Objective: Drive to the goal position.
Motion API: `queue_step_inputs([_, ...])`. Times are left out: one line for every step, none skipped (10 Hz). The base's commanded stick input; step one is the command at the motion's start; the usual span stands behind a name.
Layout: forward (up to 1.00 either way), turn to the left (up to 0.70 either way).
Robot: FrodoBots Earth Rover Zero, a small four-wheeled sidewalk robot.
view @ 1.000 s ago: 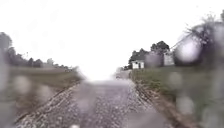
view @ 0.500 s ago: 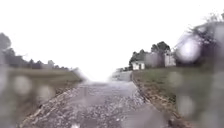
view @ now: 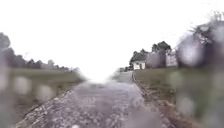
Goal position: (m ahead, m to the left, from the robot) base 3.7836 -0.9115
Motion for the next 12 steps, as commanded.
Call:
queue_step_inputs([0.85,0.0])
queue_step_inputs([0.85,0.0])
queue_step_inputs([0.85,0.0])
queue_step_inputs([0.85,0.0])
queue_step_inputs([0.85,0.0])
queue_step_inputs([0.85,-0.02])
queue_step_inputs([0.85,-0.04])
queue_step_inputs([0.85,-0.08])
queue_step_inputs([0.85,-0.12])
queue_step_inputs([0.85,-0.16])
queue_step_inputs([0.85,-0.21])
queue_step_inputs([0.85,-0.25])
